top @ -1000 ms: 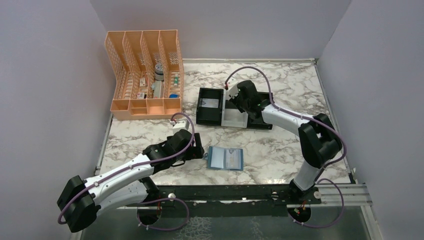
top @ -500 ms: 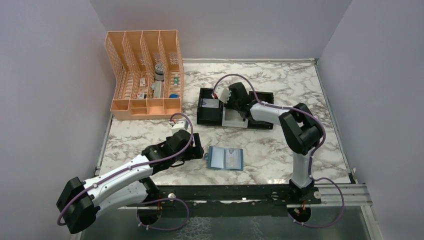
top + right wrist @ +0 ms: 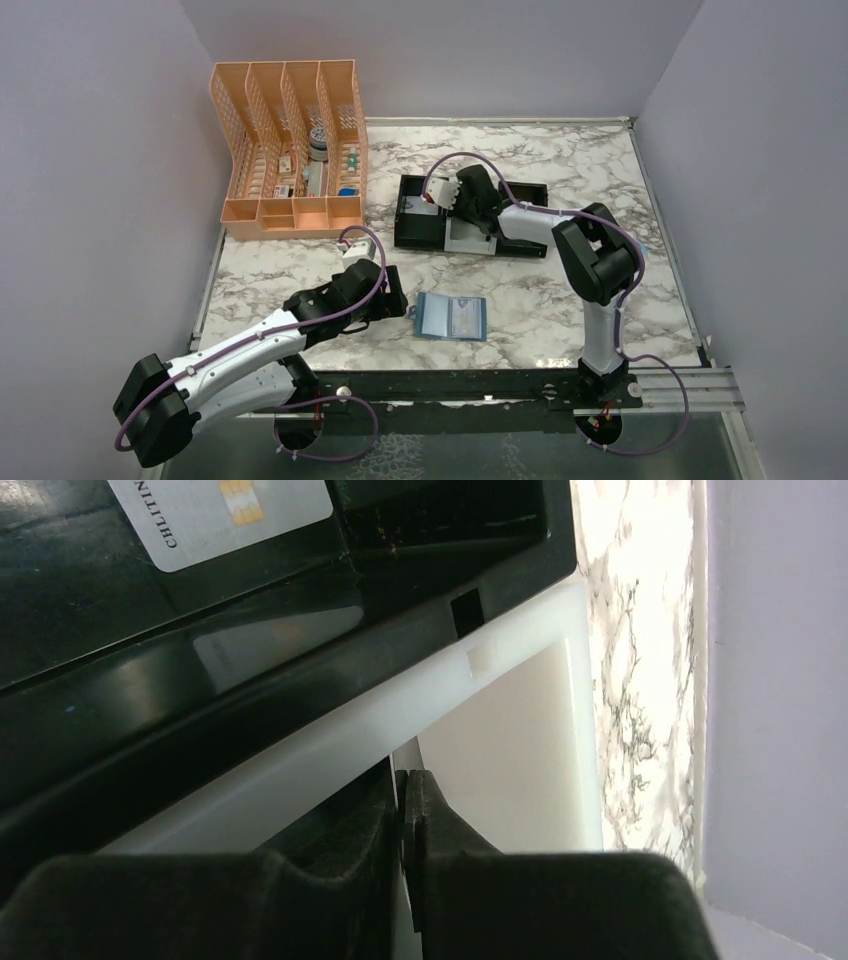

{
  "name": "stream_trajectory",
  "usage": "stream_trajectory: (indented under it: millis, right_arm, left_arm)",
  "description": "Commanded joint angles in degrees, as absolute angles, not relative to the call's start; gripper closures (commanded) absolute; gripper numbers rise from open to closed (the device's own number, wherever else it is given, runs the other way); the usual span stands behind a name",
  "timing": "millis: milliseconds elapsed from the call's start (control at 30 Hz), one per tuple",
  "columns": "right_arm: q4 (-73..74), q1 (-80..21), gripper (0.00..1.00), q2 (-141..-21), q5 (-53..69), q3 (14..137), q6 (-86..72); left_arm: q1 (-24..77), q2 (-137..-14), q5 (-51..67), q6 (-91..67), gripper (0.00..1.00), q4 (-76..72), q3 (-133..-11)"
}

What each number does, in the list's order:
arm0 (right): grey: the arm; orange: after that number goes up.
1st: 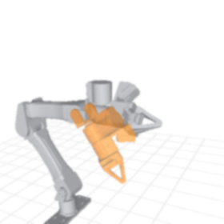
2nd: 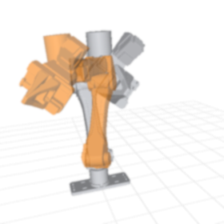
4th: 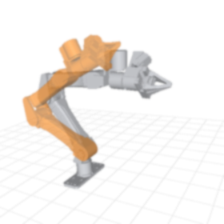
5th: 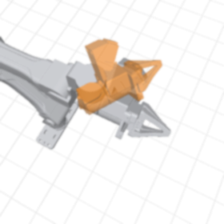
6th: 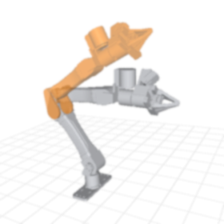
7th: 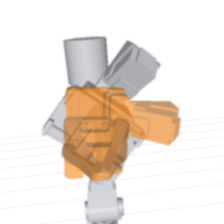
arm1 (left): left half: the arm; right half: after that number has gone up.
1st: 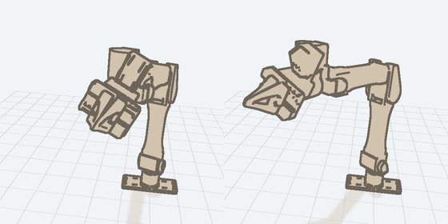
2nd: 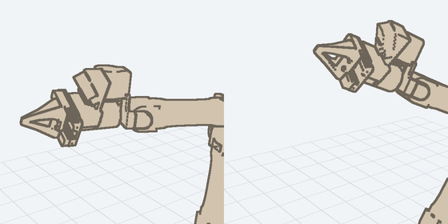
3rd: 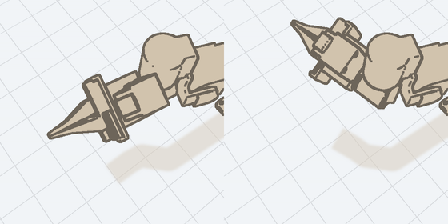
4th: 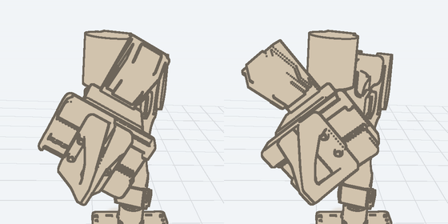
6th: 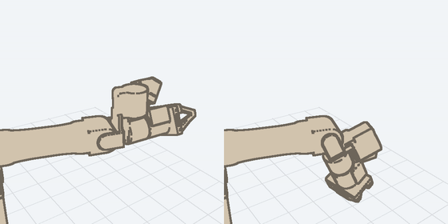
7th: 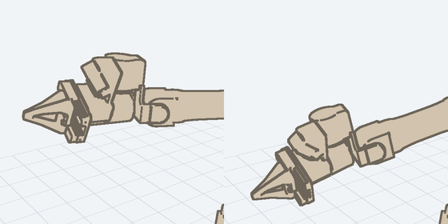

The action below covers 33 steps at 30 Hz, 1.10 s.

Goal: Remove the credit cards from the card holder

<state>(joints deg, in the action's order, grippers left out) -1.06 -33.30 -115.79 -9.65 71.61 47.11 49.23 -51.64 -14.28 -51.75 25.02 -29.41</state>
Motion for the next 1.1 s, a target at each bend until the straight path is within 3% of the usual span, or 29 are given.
stream_trajectory:
  millis: [0,67,100,167,467,700,1000,1067]
  right_arm:
    - [0.83,-33.40,0.93,-115.02,-4.69,71.37,46.36]
    - [2.34,-33.40,0.92,-114.80,-3.40,72.25,45.27]
    - [3.34,-33.39,0.78,-114.64,-2.83,72.91,44.72]
    - [5.58,-33.22,0.65,-114.62,-1.79,74.37,43.24]
    - [8.71,-32.53,0.59,-111.68,0.40,77.21,36.49]
    - [9.18,-32.27,0.60,-107.29,3.34,76.74,22.56]
    - [19.43,-32.34,0.90,-108.91,5.65,79.12,-3.51]
    - [17.00,-32.34,0.91,-107.39,6.64,76.13,-6.57]
  left_arm:
    - [49.00,-51.74,-13.29,-52.21,0.06,25.14,-29.28]
    - [49.02,-51.84,-13.35,-52.29,0.06,25.21,-29.19]
    - [48.99,-52.04,-13.36,-52.27,0.06,25.19,-29.11]
    - [48.95,-52.17,-13.27,-52.28,0.06,25.14,-29.24]
    - [48.93,-52.04,-13.10,-52.28,0.06,25.10,-29.27]
    - [48.95,-51.43,-12.92,-52.51,0.06,25.10,-29.18]
    - [48.90,-50.21,-13.15,-52.15,0.06,25.14,-29.09]
    - [48.92,-50.22,-13.48,-51.69,0.06,25.19,-29.30]
